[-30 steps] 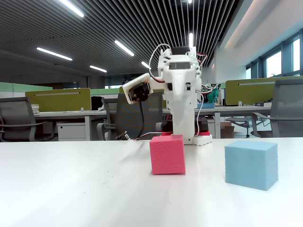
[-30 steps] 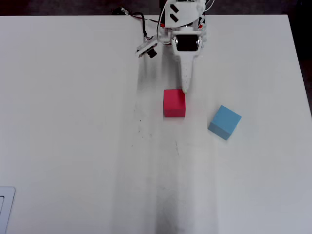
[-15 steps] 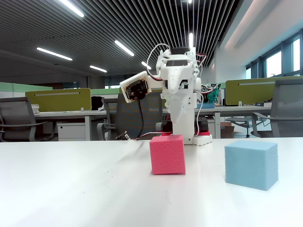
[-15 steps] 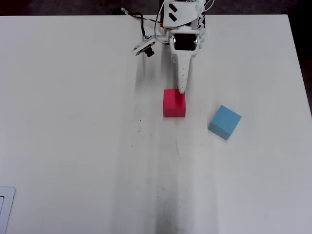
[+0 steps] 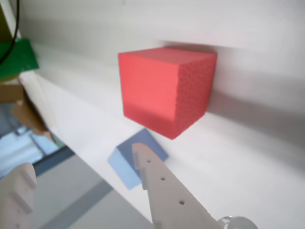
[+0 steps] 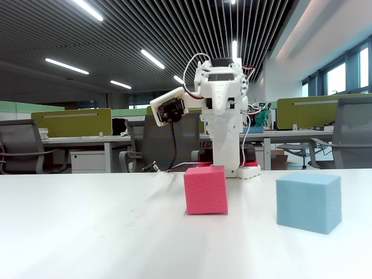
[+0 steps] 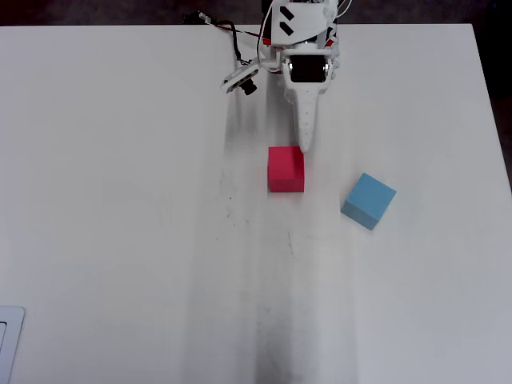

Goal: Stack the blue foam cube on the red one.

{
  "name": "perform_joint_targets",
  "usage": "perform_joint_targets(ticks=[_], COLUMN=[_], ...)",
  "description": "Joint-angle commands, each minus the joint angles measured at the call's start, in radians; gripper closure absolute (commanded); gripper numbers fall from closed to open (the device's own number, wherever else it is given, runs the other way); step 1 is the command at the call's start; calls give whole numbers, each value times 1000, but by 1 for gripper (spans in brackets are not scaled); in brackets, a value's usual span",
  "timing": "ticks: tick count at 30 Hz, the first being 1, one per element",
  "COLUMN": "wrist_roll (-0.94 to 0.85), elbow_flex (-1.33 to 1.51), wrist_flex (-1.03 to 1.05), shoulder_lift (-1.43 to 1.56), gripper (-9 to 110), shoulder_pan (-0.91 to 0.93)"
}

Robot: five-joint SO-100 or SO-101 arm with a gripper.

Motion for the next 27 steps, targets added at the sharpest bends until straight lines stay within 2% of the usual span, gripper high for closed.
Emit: perform_joint_targets(ticks=[1,7,9,10,12,17,23,27], wrist_roll=[-5,-3,-5,2,3,11,163,298], elbow_flex=[-9,-9,-9,-9,-9,-18,-304,-560], wrist_flex=[-18,-18,-18,-18,-18,-55,-15,84], shoulder_lift=[8,8,8,8,8,-35,-302,-552], gripper=[71,67,58,59,69,71,70,66], shoulder_pan=[-29,-43,-44,-46,-43,-71,-123,-137])
